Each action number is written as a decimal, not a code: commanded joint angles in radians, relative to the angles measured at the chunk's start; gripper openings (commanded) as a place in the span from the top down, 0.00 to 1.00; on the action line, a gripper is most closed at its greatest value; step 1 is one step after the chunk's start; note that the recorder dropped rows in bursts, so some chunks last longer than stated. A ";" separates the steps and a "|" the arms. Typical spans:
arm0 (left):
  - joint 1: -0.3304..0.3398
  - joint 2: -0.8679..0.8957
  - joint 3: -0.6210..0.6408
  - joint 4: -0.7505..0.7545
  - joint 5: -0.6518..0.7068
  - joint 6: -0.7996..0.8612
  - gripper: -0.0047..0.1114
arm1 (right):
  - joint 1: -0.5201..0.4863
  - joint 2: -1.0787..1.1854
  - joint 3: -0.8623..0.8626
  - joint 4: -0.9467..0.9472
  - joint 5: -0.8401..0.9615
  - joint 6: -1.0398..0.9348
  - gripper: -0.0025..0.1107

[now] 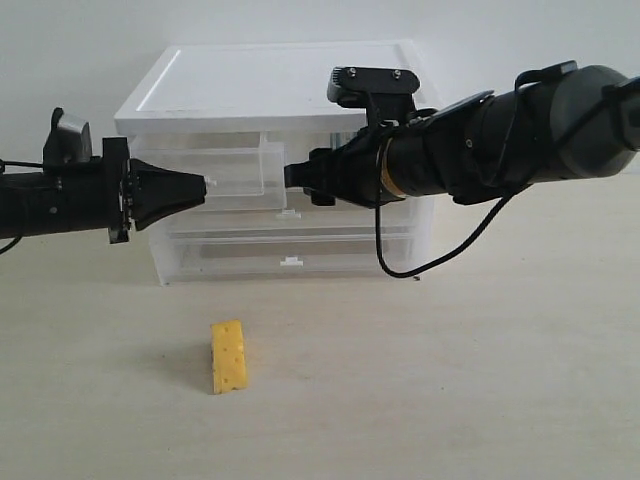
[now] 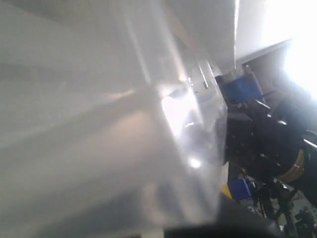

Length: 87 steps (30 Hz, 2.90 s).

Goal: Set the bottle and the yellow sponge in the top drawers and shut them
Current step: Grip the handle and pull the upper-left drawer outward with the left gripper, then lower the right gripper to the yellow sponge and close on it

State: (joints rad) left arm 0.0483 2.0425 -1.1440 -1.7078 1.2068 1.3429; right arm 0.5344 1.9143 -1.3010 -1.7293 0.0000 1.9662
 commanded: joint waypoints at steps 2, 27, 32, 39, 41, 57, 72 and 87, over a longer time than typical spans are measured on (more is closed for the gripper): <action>0.000 -0.098 0.096 0.052 0.014 0.062 0.93 | -0.026 0.014 -0.027 -0.015 0.142 -0.021 0.45; 0.001 -0.153 0.296 0.050 0.014 0.226 0.93 | -0.026 -0.072 0.015 -0.015 -0.011 0.024 0.45; 0.001 -0.153 0.296 0.040 0.014 0.228 0.93 | -0.026 -0.134 0.098 -0.015 -0.048 0.030 0.45; 0.001 -0.153 0.293 0.010 0.014 0.228 0.78 | -0.026 -0.196 0.250 -0.015 -0.194 0.074 0.45; 0.001 -0.153 0.293 0.007 0.014 0.228 0.71 | -0.023 -0.192 0.282 -0.015 -0.303 0.076 0.45; 0.085 -0.153 0.378 0.098 -0.126 0.227 0.56 | 0.263 0.032 0.191 0.021 -0.046 0.065 0.45; 0.140 -0.153 0.435 0.093 -0.392 0.313 0.56 | 0.324 0.214 0.004 0.078 -0.073 0.076 0.45; 0.140 -0.153 0.452 0.041 -0.450 0.337 0.56 | 0.333 0.280 -0.025 0.072 -0.108 0.058 0.98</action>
State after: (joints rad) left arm 0.1875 1.9016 -0.6965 -1.6502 0.7577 1.6660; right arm 0.8690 2.1932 -1.3257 -1.6502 -0.0270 2.0401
